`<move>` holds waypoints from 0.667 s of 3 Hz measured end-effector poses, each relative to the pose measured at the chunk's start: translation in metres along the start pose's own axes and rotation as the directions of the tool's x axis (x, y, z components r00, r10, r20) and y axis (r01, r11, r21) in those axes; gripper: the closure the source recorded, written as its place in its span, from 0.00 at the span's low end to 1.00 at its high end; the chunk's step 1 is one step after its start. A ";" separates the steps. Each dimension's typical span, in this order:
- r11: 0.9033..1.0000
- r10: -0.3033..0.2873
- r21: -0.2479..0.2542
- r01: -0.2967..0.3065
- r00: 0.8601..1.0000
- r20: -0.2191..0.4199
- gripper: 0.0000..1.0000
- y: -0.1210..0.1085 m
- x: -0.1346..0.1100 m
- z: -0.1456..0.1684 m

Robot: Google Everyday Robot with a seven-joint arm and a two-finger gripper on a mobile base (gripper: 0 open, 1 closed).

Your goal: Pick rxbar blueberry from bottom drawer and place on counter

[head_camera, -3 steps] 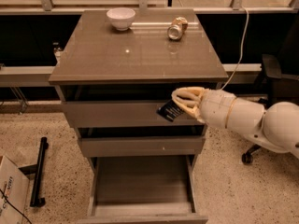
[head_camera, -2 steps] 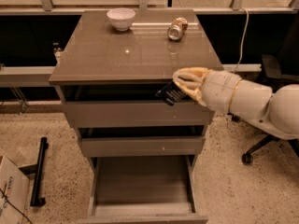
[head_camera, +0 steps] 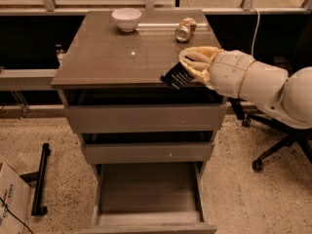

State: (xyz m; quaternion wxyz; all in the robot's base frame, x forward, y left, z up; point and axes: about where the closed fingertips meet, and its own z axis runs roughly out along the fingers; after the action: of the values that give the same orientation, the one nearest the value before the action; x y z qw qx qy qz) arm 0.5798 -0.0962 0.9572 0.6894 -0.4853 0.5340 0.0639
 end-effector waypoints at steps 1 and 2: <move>1.000 0.019 0.025 -0.019 0.999 0.028 1.00 -0.007 0.003 0.027; 0.997 0.043 0.058 -0.046 0.997 0.060 1.00 -0.018 0.010 0.063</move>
Offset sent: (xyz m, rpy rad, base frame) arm 0.1013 0.0550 -0.0018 0.1555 -0.0377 -0.0265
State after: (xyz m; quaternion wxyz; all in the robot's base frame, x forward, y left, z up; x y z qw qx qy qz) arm 0.6374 -0.0629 0.9574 0.7175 -0.4505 0.5256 0.0776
